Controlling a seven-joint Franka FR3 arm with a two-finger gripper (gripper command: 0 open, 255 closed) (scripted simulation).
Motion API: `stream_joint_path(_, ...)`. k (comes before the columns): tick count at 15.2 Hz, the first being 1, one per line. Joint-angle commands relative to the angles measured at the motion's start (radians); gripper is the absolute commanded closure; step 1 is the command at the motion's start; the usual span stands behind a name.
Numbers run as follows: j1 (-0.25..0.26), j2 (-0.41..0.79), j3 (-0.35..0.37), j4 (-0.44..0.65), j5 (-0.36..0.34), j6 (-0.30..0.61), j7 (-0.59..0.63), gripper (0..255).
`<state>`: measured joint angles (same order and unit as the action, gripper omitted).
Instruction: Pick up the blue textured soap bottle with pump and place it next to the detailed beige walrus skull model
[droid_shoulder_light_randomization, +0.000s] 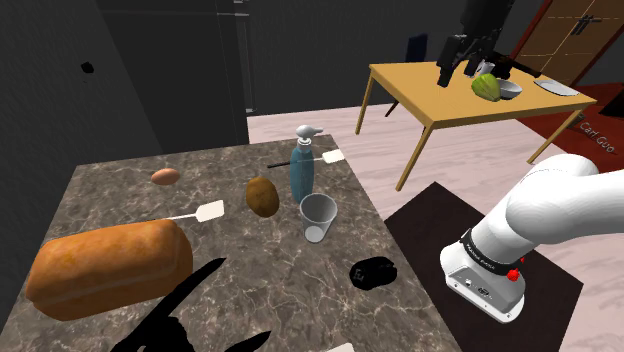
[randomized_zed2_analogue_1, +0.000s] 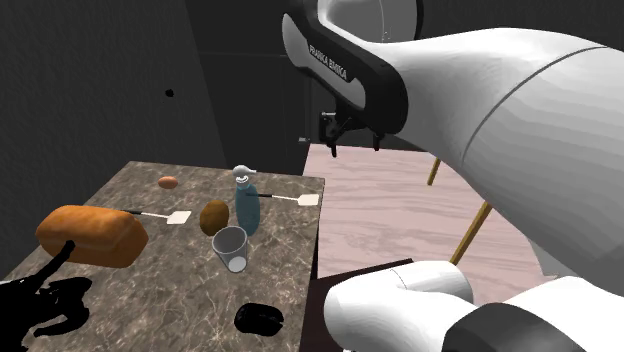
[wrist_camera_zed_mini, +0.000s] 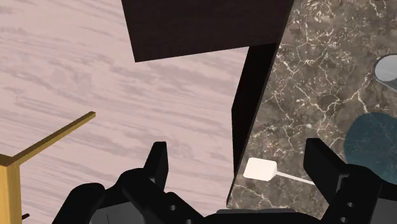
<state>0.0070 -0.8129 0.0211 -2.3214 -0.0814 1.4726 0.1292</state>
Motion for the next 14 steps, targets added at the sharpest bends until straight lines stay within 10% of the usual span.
stream_joint_path(1, 0.0, 0.0, 0.0, 0.0, 0.0, 0.0, 0.0, 0)
stream_joint_path(14, 0.069, 0.023, 0.216, -0.297, 0.176, 0.512, 0.278, 0)
